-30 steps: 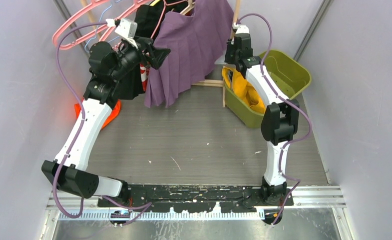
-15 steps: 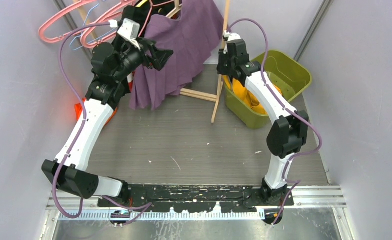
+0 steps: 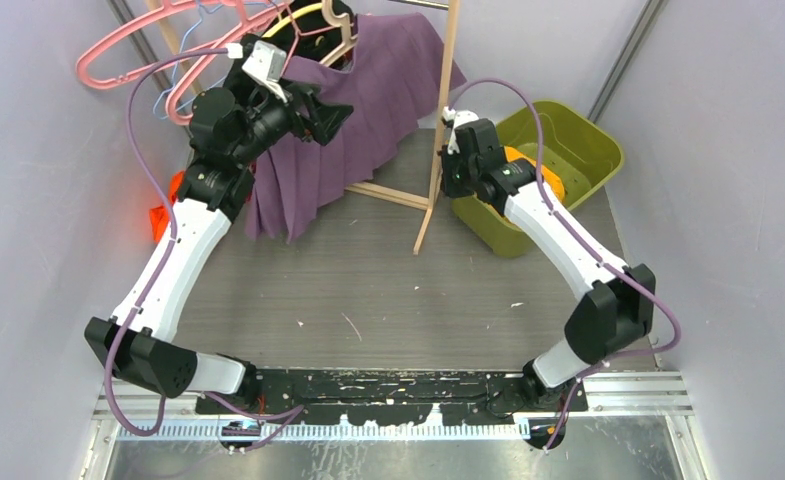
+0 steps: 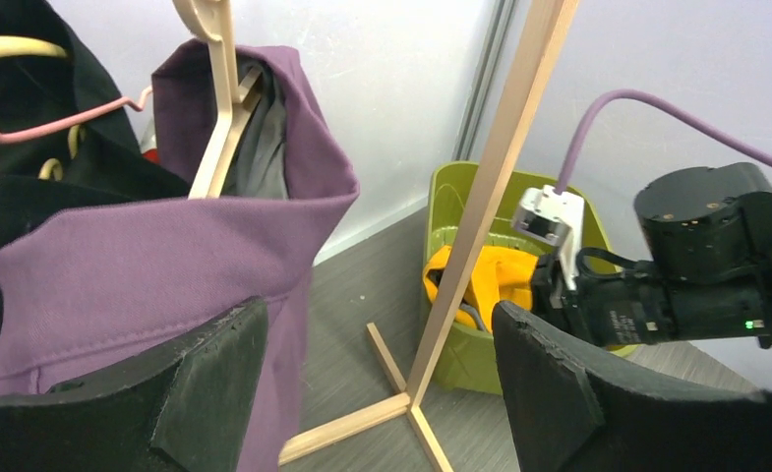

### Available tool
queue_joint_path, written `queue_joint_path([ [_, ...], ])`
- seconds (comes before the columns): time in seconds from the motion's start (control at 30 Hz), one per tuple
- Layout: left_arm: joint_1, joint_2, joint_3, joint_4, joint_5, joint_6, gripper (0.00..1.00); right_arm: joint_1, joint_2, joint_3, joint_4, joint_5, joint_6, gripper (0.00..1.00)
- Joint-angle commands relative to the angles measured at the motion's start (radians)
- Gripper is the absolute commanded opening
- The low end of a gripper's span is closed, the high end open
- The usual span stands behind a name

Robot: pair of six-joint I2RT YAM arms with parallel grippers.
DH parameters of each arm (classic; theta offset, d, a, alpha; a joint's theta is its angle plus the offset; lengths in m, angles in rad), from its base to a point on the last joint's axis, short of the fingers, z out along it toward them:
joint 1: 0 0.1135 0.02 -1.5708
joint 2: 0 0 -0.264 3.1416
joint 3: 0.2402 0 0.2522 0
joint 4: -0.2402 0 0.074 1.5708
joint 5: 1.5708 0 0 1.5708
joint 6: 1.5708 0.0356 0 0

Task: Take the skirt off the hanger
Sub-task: Move the clothesline to the center of the board.

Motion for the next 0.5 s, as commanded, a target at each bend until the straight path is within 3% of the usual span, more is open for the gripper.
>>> queue_joint_path([
  [0.0, -0.004, -0.017, -0.005, 0.047, 0.008, -0.006, 0.84, 0.001, -0.131, -0.081, -0.038, 0.022, -0.018, 0.01],
  [0.17, -0.006, -0.014, -0.006, 0.039, 0.008, -0.001, 0.83, 0.002, -0.209, -0.143, -0.057, 0.029, -0.013, 0.01],
  [0.33, -0.025, 0.015, 0.041, 0.007, -0.016, 0.022, 0.84, 0.002, -0.252, -0.121, -0.042, 0.1, -0.026, 0.23],
  [0.47, -0.051, 0.08, 0.183, -0.086, -0.081, 0.133, 0.84, 0.002, -0.243, -0.056, -0.048, 0.127, -0.047, 0.31],
])
